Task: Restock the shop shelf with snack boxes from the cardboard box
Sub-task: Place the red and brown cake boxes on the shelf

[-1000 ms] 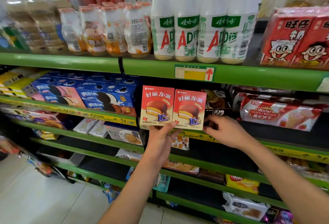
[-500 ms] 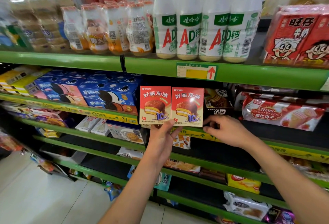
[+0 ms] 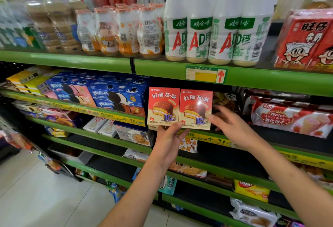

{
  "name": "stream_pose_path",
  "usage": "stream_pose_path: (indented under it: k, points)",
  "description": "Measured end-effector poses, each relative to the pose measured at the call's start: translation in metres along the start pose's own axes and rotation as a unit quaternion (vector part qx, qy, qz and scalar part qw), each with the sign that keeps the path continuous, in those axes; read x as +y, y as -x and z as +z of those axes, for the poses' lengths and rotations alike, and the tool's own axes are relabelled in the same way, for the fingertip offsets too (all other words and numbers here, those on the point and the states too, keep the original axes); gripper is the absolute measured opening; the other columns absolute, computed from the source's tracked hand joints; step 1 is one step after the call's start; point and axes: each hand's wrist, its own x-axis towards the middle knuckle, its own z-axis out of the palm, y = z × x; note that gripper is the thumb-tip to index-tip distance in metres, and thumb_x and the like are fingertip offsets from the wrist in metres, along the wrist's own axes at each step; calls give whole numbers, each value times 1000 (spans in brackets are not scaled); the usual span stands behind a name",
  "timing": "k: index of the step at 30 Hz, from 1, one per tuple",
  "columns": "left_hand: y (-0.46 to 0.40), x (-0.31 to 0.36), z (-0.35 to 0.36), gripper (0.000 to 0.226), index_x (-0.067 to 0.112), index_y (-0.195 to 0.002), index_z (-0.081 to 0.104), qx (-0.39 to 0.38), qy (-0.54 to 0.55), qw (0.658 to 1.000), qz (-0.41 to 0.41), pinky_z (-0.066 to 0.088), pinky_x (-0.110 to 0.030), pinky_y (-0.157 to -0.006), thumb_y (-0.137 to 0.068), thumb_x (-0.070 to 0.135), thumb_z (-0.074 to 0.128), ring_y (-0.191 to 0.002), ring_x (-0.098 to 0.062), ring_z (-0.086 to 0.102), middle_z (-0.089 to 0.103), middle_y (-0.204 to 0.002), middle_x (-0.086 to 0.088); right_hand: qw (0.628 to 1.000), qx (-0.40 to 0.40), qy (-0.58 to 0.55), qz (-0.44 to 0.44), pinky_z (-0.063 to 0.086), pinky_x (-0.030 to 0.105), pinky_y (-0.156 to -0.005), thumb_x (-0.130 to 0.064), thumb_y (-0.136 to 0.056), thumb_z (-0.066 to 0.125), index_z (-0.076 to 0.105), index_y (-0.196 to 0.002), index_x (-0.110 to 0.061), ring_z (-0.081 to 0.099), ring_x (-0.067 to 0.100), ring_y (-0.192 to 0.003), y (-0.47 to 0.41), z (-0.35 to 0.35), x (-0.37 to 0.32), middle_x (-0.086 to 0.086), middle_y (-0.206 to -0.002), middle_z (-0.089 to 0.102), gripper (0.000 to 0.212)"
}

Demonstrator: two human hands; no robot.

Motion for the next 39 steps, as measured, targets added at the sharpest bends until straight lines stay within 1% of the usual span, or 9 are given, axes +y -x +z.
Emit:
stream_pose_path:
  k: [4, 8, 11, 17, 22, 25, 33, 36, 39]
  points:
    - [1, -2, 0, 88, 26, -148, 29, -2, -15, 1000, 4, 56, -37, -89, -76, 7, 77, -119, -29, 62, 57, -137, -19, 997, 0, -72, 36, 48, 29, -94, -51, -82, 72, 46, -128, -42, 62, -3, -107, -13, 16, -6, -25, -112, 66, 53]
    - [5, -3, 0, 80, 19, -147, 35, -11, -38, 999, 7, 53, -43, -94, -78, 5, 73, -119, -30, 62, 59, -135, -18, 986, -5, -154, 66, 46, 45, -105, -55, -70, 79, 51, -132, -34, 66, 11, -111, -19, 23, -9, -10, -119, 70, 71]
    - [9, -2, 4, 73, 8, -142, 43, -14, -39, 999, 2, 53, -42, -92, -75, 3, 73, -115, -30, 64, 60, -129, -20, 983, 2, -173, 66, 48, 44, -104, -58, -61, 81, 53, -129, -33, 68, 12, -107, -19, 25, -8, -7, -116, 71, 78]
    - [11, 3, 12, 76, 6, -141, 46, 15, -80, 997, 5, 49, -46, -101, -70, 2, 74, -119, -36, 60, 58, -134, -24, 963, -6, -260, 72, 49, 45, -101, -34, -64, 86, 53, -125, -26, 69, 22, -108, -15, 15, 1, 6, -120, 70, 69]
    - [12, 5, 15, 69, 11, -133, 47, 32, -83, 995, 43, 55, -36, -85, -72, -6, 73, -110, -31, 66, 64, -124, -18, 953, -4, -295, 75, 57, 31, -79, -25, -66, 80, 52, -123, -19, 72, 22, -100, -14, 14, -2, 12, -119, 69, 64]
    - [13, 6, 11, 68, 14, -132, 50, 38, -101, 992, 62, 56, -29, -79, -72, -8, 73, -106, -27, 68, 68, -119, -14, 950, 0, -303, 74, 56, 39, -88, -23, -66, 79, 51, -126, -16, 71, 25, -102, -14, 14, -2, 13, -119, 69, 67]
    - [18, 16, -1, 78, 18, -140, 43, 39, -48, 994, 85, 50, -37, -90, -71, 16, 79, -107, -22, 67, 67, -121, -6, 935, -21, -345, 77, 54, 36, -85, -13, -68, 76, 50, -126, -18, 70, 26, -105, -12, 8, 4, 14, -121, 68, 64]
    - [21, 23, -7, 62, 16, -129, 60, 32, 0, 997, 68, 50, -32, -84, -71, 29, 79, -97, -17, 65, 68, -114, -6, 929, -26, -361, 73, 51, 45, -94, -9, -68, 76, 47, -131, -16, 67, 30, -109, -11, 6, 6, 17, -124, 65, 70]
    - [22, 27, -15, 47, 19, -119, 66, 42, 15, 997, 65, 50, -31, -83, -74, 28, 74, -93, -15, 67, 71, -107, -4, 925, -34, -373, 64, 54, 40, -87, -6, -61, 83, 48, -126, -21, 69, 29, -106, -10, 5, 7, 16, -120, 67, 75]
